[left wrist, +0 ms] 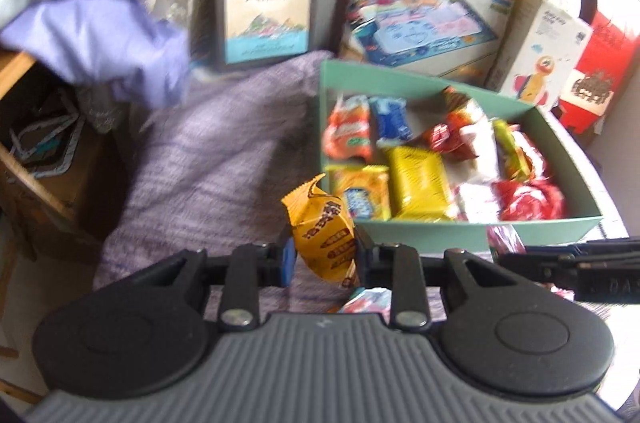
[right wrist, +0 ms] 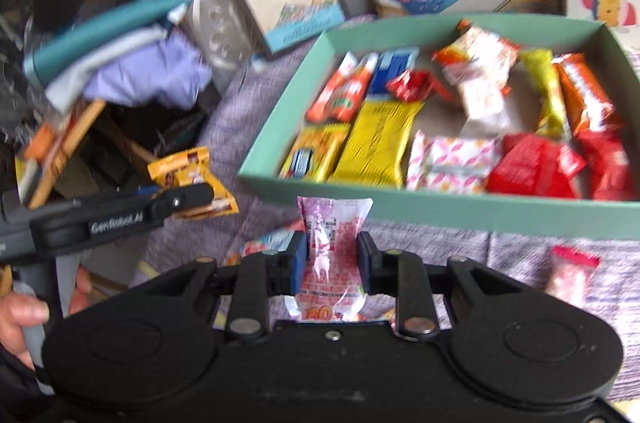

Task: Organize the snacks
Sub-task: 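Carry both packets into the green tray and open both grippers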

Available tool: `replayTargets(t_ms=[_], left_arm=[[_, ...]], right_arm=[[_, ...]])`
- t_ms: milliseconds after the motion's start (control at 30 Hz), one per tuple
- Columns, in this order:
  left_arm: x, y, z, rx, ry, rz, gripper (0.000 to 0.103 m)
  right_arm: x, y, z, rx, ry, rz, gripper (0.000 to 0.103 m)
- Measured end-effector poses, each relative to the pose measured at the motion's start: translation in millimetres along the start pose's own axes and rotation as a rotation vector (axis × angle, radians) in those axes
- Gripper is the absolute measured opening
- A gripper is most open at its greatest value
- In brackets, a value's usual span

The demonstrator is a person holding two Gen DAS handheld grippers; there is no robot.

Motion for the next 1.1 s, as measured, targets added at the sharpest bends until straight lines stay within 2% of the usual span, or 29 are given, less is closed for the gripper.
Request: replayTargets(t_ms=[300,600,800,1033,1067,1100], left_arm=[[55,7,26,0.011,0.084,-0.046,0.029],[109,60,84,-0.011,0.117,-0.074,0.029],[139,99,120,-0.023,0.125,-0.095,0.029],[155,135,129,-0.053,0.153,-0.067,0.029],[157,139,130,-0.053,0.154,-0.061,0.030],[157,142,130,-0.053,0.153,-0.046,0.036]], right_arm=[[36,-28,31,0.102,0.050,-0.026,0.026],[100,-40,80,0.188,0.123,-0.113,0.026],[138,-26,104,0.180,0.186,-0.129,0.026],[158,-3,108,0.150,0.212,-0.139,0.026],[159,-1,109,0.147,0.213,-0.141,0.027],[160,1,109,0.145,0.220,-0.136,0.032]])
Point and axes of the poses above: each gripper's, at about its wrist camera, not at the fingertips, and y roughly the way its jaws point, x to its right, z to its top, the point moved 5 cm from there along y, roughly the way its jaws point, and after that the axes turned 10 degrees about z, right-handed, at the moved point
